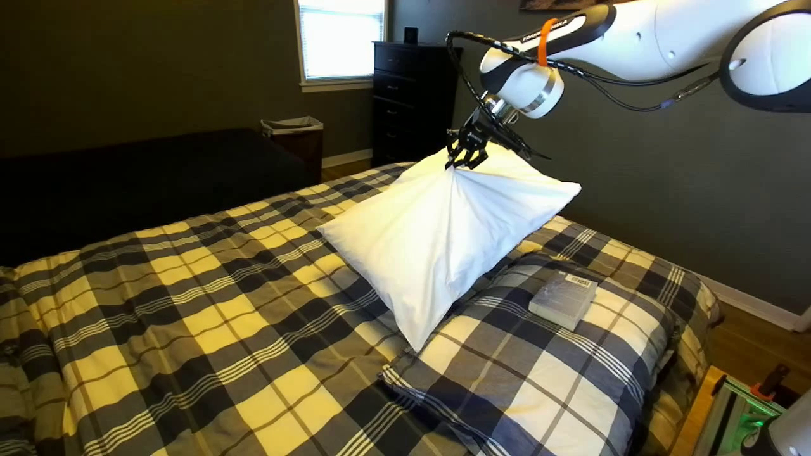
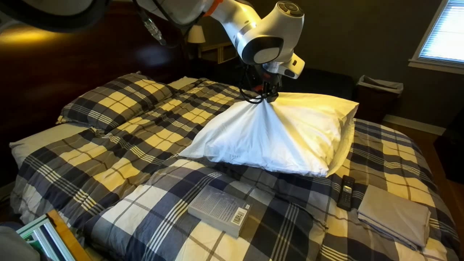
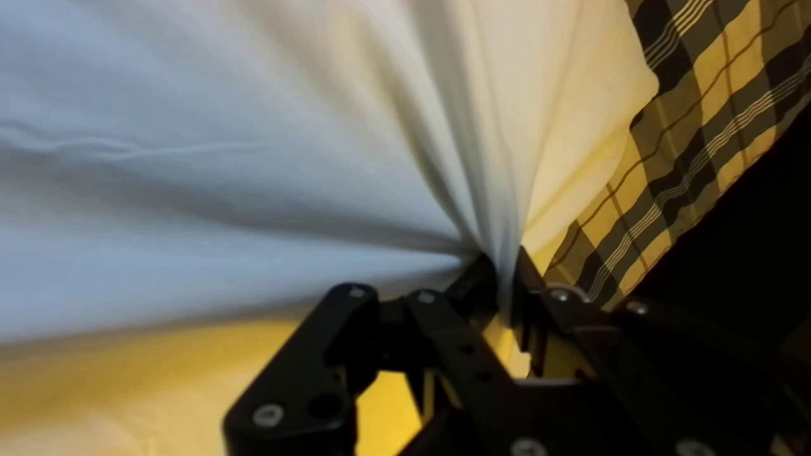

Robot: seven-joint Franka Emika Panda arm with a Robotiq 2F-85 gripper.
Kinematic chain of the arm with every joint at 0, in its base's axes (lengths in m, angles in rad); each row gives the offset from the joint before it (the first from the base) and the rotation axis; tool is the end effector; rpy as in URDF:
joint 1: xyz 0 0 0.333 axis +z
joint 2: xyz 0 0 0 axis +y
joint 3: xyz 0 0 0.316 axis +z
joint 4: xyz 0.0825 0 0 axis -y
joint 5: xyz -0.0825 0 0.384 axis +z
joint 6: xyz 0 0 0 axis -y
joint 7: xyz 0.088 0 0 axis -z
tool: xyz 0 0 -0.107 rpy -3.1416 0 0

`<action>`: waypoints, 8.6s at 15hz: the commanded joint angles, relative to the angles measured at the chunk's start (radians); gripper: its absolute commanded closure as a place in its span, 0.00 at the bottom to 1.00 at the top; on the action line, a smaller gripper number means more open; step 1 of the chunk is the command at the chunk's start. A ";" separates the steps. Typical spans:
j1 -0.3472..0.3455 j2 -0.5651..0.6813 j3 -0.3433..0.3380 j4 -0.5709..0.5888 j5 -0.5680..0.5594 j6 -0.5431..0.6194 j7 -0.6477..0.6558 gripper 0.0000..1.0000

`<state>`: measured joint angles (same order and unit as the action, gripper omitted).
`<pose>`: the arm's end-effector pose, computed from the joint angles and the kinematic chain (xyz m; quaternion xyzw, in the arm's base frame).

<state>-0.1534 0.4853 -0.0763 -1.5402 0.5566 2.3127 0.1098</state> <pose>0.7029 -0.1447 0.4049 -0.9174 0.3073 -0.1523 0.2020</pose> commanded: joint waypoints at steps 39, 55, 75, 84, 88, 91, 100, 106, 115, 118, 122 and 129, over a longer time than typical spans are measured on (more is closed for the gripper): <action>0.063 -0.251 -0.129 -0.420 -0.790 -0.277 0.342 0.00; 0.071 -0.279 -0.122 -0.637 -0.780 -0.219 0.453 0.00; 0.154 -0.010 -0.134 -0.618 -0.862 -0.091 0.498 0.00; 0.158 0.055 -0.134 -0.552 -0.850 -0.199 0.466 0.43; 0.151 0.053 -0.133 -0.524 -0.847 -0.268 0.461 0.71; 0.142 0.046 -0.137 -0.502 -0.843 -0.341 0.452 0.85; 0.147 -0.072 -0.188 -0.511 -0.936 -0.375 0.509 0.93; 0.108 -0.194 -0.213 -0.514 -1.011 -0.376 0.509 0.92; 0.084 -0.196 -0.195 -0.490 -0.996 -0.384 0.508 0.69; 0.081 -0.186 -0.198 -0.481 -0.998 -0.381 0.516 0.92; 0.037 -0.139 -0.225 -0.396 -0.984 -0.400 0.521 0.92; -0.017 -0.094 -0.223 -0.329 -0.929 -0.395 0.486 0.45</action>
<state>-0.1628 0.3698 -0.3190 -1.8880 -0.4202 1.9324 0.6154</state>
